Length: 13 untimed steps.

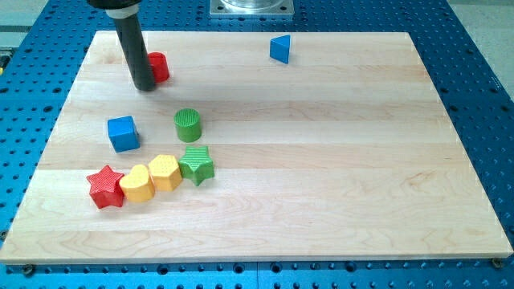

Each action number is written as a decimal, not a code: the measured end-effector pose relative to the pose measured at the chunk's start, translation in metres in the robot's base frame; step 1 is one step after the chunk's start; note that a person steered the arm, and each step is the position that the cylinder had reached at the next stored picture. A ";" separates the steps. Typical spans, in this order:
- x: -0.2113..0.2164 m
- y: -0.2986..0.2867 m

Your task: Move the red circle left to the triangle

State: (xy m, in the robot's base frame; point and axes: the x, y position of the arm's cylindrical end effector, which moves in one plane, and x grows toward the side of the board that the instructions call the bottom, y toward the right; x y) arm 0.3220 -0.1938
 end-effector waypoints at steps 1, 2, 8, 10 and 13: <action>-0.022 0.027; -0.032 0.089; -0.020 0.134; -0.044 0.183; -0.053 0.164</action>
State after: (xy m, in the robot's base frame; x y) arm 0.2686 -0.0299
